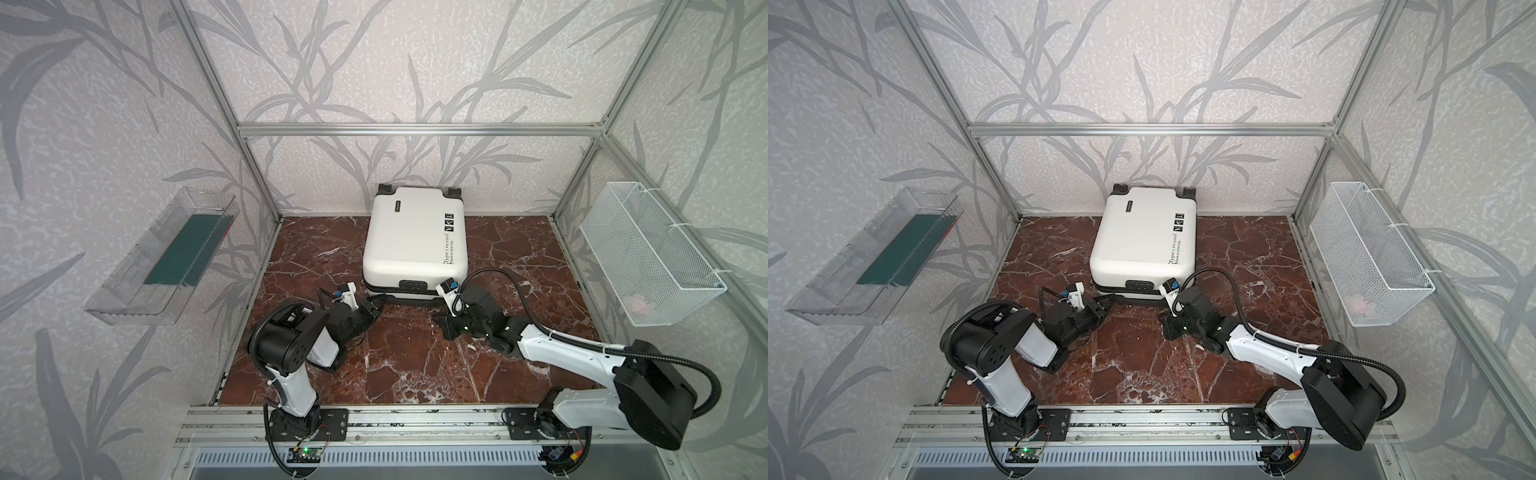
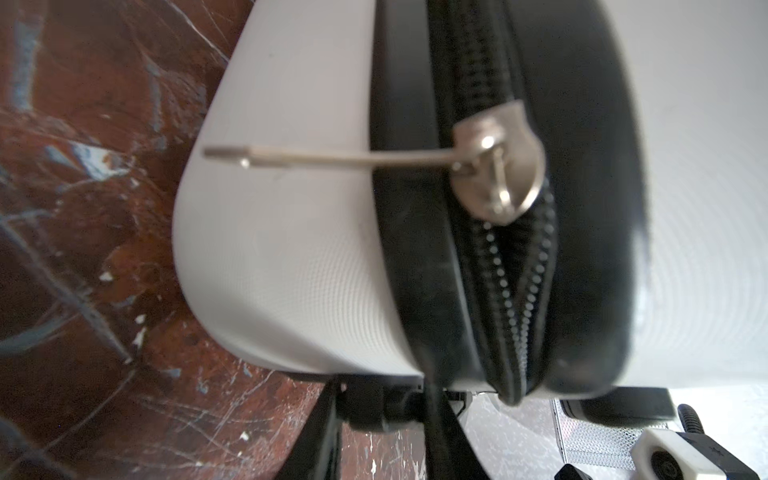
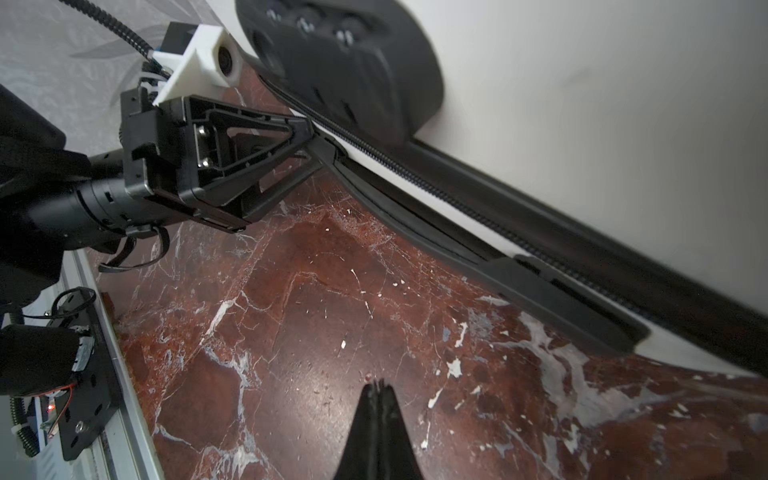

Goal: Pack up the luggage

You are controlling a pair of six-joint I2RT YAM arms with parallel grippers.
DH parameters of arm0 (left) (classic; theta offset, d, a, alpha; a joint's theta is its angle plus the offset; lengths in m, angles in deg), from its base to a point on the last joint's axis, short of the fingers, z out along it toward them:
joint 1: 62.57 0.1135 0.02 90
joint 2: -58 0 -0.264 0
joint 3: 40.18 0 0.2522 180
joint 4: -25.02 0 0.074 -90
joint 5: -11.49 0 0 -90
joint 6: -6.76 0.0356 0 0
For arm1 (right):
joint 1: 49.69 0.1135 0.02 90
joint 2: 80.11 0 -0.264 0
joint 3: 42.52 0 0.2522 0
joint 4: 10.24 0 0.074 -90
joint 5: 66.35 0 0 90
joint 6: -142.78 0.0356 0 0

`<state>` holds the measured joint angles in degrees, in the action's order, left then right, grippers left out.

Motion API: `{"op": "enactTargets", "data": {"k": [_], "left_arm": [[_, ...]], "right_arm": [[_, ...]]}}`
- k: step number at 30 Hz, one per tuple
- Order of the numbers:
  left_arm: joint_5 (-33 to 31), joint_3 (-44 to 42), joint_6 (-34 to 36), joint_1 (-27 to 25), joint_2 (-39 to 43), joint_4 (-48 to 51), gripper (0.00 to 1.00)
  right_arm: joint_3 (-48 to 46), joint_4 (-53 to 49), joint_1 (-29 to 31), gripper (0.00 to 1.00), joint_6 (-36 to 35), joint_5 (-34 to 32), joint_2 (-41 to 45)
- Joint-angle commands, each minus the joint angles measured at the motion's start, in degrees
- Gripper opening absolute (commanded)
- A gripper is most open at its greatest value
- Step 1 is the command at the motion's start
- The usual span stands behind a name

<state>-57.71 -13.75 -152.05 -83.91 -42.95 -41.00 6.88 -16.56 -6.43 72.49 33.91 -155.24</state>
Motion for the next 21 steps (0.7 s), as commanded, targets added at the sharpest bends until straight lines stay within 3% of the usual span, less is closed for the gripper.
{"op": "enactTargets", "data": {"k": [1,4,9,12,21], "left_arm": [[0.74,1.26,3.60,-0.79,-0.57,-1.16,0.17],[0.89,1.37,3.61,-0.75,-0.63,-1.15,0.17],[1.22,1.65,3.47,-0.79,-0.96,-1.16,0.16],[1.18,1.75,3.43,-0.79,-0.83,-1.10,0.16],[1.35,1.84,3.34,-0.80,-1.18,-1.14,0.15]], "right_arm": [[1.39,-0.83,-0.70,0.00,0.61,-5.32,3.15],[-0.98,-2.81,-5.46,0.01,0.25,-5.16,8.38],[-7.24,-3.37,-14.86,0.40,-0.22,-4.03,17.55],[-9.02,-3.98,-19.43,0.54,-0.65,-0.35,20.12],[-8.94,2.37,-19.67,0.58,-0.36,7.74,12.97]]}}
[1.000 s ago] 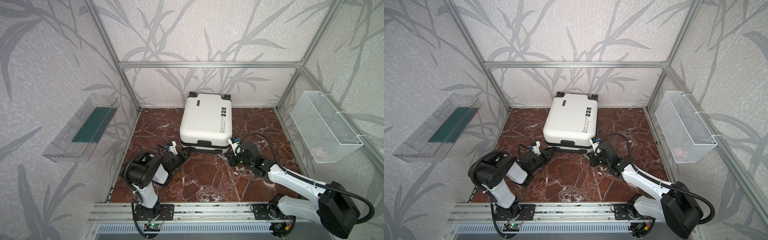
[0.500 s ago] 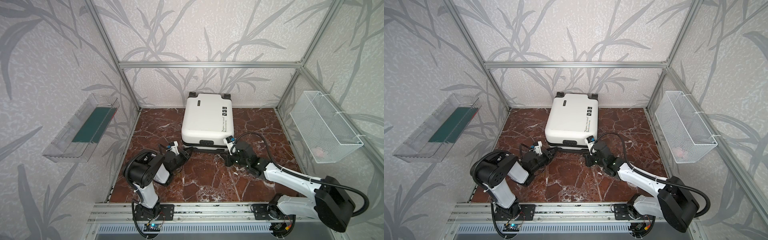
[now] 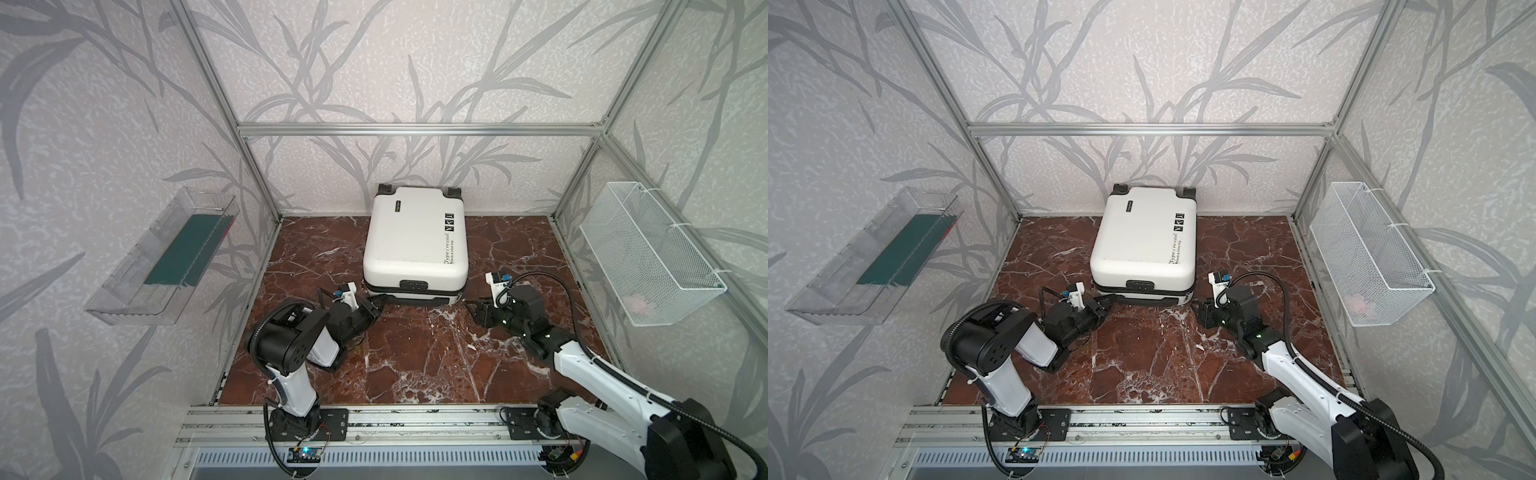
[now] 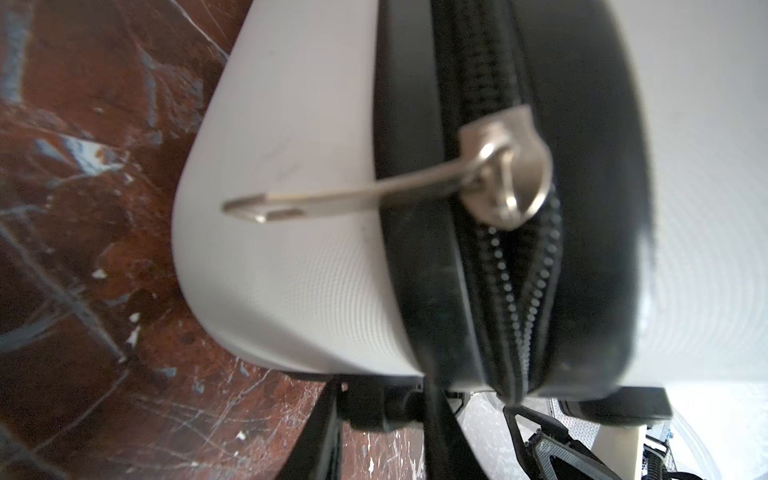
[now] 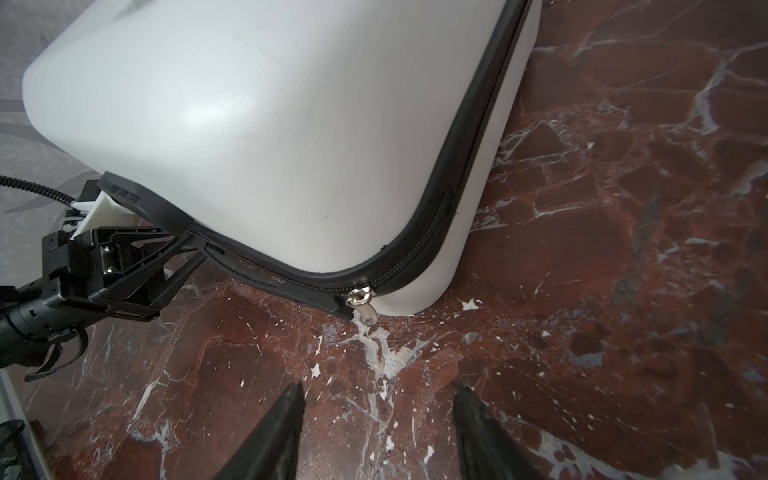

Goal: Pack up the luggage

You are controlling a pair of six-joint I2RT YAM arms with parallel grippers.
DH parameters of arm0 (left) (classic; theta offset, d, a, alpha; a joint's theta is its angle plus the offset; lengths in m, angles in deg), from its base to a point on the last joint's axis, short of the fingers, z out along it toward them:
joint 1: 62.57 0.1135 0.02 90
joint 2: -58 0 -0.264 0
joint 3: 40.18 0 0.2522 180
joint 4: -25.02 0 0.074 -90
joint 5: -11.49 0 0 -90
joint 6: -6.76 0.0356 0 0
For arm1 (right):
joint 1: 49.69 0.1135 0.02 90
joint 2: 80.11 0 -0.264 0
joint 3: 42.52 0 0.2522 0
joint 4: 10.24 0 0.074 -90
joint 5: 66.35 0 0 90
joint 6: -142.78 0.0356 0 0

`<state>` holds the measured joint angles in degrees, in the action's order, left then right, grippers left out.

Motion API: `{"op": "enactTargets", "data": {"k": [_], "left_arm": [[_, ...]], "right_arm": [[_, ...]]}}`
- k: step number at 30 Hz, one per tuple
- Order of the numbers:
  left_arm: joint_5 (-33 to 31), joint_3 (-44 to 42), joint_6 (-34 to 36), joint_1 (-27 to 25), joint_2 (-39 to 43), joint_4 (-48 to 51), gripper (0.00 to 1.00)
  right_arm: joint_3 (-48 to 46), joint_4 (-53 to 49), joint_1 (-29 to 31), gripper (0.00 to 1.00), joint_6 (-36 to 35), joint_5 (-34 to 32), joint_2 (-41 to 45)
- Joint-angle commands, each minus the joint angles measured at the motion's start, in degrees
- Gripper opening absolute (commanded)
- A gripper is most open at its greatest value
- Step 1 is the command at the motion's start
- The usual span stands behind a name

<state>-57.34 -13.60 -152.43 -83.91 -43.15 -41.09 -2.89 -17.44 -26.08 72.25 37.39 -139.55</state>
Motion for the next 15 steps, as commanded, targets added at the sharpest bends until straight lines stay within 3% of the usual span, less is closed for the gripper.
{"op": "enactTargets", "data": {"k": [1,15], "left_arm": [[0.99,1.72,3.71,-0.74,-1.01,-1.07,0.15],[0.81,2.04,3.62,-0.74,-1.51,-1.04,0.15]], "right_arm": [[1.17,4.51,0.09,0.58,0.19,4.95,-4.03],[4.13,15.35,4.13,0.49,3.98,-2.05,-16.43]]}}
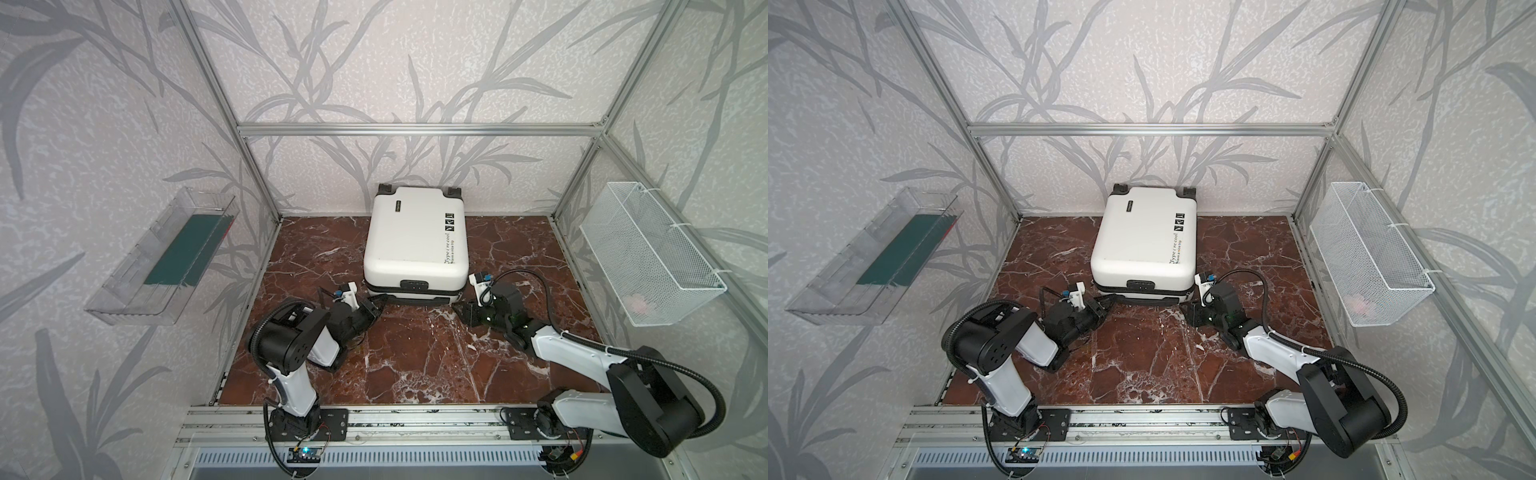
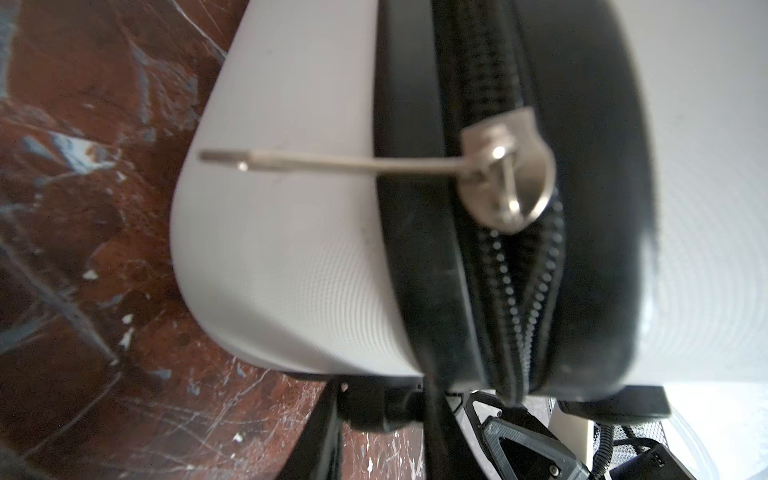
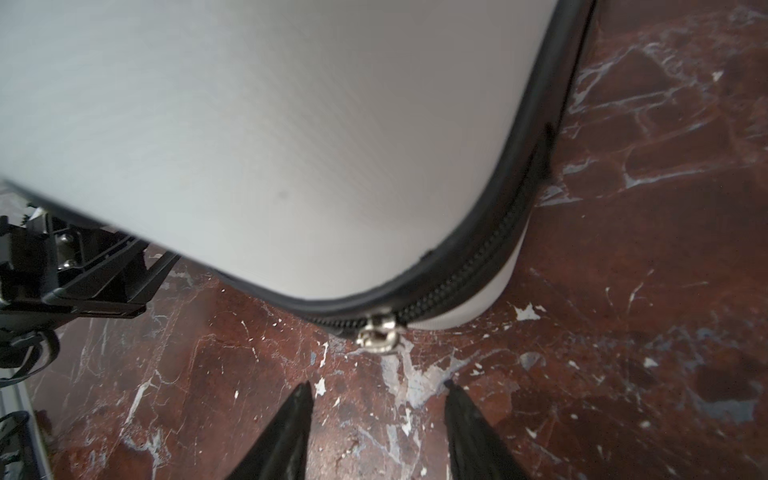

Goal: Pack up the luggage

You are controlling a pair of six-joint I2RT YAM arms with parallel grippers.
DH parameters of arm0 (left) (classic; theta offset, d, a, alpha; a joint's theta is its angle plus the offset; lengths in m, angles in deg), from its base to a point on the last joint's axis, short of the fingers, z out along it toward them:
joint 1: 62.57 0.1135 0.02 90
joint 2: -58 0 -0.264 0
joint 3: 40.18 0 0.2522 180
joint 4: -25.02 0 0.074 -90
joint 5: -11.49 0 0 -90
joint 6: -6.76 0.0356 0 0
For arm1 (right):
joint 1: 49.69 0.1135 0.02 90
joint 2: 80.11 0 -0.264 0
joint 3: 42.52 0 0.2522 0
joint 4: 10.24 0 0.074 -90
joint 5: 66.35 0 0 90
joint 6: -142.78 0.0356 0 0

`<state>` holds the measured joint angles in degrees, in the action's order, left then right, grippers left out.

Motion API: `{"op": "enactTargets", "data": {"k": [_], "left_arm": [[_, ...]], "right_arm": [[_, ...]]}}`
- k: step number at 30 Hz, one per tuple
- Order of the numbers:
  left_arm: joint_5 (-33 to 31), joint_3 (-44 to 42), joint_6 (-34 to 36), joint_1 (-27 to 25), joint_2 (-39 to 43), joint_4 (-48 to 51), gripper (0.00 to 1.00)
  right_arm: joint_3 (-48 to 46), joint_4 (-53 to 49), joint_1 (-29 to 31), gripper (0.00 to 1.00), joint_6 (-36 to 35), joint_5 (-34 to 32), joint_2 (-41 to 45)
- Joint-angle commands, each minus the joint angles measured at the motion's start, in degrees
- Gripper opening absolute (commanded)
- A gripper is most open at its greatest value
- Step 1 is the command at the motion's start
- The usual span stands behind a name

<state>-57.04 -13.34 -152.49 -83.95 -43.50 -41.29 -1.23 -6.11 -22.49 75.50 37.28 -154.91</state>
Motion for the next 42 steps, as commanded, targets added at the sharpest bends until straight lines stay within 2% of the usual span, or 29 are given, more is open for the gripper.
{"op": "enactTargets", "data": {"k": [1,5,10,12,28,35,42], "left_arm": [[0.58,1.90,3.73,-0.75,-1.16,-0.87,0.15],[0.50,1.86,3.69,-0.76,-1.22,-0.83,0.14],[0.59,1.96,3.60,-0.69,-1.43,-0.83,0.14],[0.67,2.09,3.60,-0.71,-1.47,-0.83,0.14],[1.02,2.45,3.69,-0.71,-1.84,-0.87,0.12],[1.32,2.82,3.69,-0.76,-2.18,-0.87,0.10],[1.56,3.04,3.60,-0.84,-2.33,-0.87,0.10]], "right_arm": [[2.69,4.33,0.54,0.47,0.83,-2.41,-1.51],[2.73,4.87,0.55,0.35,1.41,-4.84,-1.66],[2.35,4.02,0.51,0.06,0.86,-5.63,-0.24],[2.19,3.28,0.53,0.00,0.43,-5.13,0.14],[0.41,2.36,1.12,0.00,-0.08,-1.30,2.30],[2.29,2.84,7.52,0.00,0.01,-3.98,0.91],[6.63,4.55,14.40,0.00,0.29,-5.87,-4.49]]}}
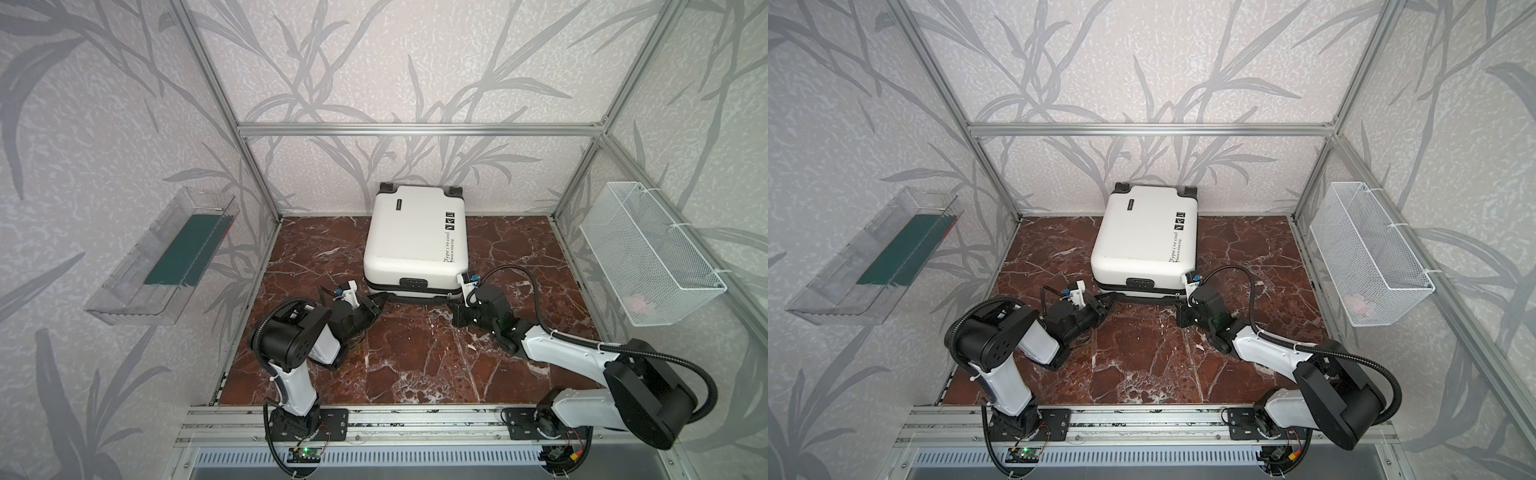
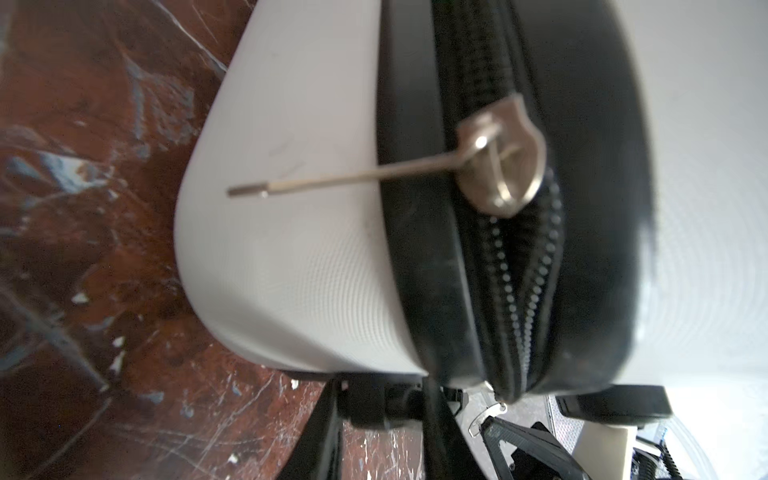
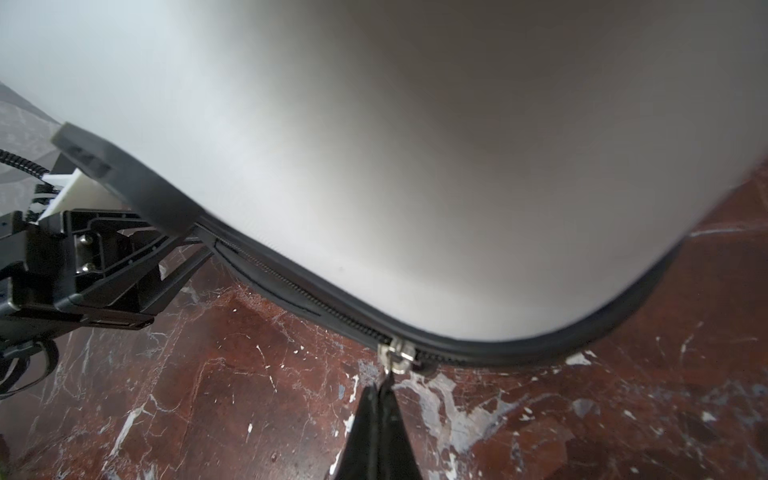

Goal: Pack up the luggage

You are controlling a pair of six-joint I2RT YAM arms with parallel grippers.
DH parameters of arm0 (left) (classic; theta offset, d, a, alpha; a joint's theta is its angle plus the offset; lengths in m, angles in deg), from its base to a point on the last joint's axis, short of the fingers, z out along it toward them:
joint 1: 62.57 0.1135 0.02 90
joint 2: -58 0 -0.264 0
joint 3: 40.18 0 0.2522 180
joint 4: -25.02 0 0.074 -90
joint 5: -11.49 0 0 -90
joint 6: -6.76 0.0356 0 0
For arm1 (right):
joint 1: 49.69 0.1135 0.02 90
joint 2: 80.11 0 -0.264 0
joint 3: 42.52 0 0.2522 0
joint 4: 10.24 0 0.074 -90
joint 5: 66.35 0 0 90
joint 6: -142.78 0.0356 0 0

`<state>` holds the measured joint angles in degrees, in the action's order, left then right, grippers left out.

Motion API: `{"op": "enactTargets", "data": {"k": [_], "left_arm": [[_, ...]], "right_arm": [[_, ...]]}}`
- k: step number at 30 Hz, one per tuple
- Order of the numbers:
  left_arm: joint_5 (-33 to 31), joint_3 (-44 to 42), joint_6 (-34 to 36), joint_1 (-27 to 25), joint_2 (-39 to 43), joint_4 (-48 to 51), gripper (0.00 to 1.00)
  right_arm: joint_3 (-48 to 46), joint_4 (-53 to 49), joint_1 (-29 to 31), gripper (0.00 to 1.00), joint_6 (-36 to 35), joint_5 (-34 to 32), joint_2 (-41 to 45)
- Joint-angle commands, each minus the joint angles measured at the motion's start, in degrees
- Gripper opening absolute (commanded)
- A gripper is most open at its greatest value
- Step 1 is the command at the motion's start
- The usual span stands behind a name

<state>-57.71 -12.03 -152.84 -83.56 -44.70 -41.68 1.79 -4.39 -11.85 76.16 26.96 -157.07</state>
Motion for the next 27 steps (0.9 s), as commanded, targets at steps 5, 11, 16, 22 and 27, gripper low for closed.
{"op": "enactTargets", "data": {"k": [5,11,16,22,27], "left_arm": [[2.24,1.70,3.98,-1.22,-1.26,-0.47,0.10],[2.23,1.55,3.86,-1.33,-1.00,-0.48,0.10],[2.15,0.99,4.20,-1.32,-0.13,-0.48,0.10],[2.52,-0.37,4.70,-1.26,1.13,-0.49,0.20],[2.61,-2.88,5.52,-1.19,3.41,-0.49,0.32]], "right_arm": [[7.69,3.99,7.85,0.00,-0.03,4.17,-7.19],[11.44,5.11,10.41,0.00,0.34,4.00,-10.92],[9.55,3.65,9.74,0.00,-0.39,1.23,-7.16],[4.75,-1.14,4.14,0.07,0.86,0.26,2.52],[1.82,-6.74,-2.83,0.34,1.55,0.82,11.50]]}}
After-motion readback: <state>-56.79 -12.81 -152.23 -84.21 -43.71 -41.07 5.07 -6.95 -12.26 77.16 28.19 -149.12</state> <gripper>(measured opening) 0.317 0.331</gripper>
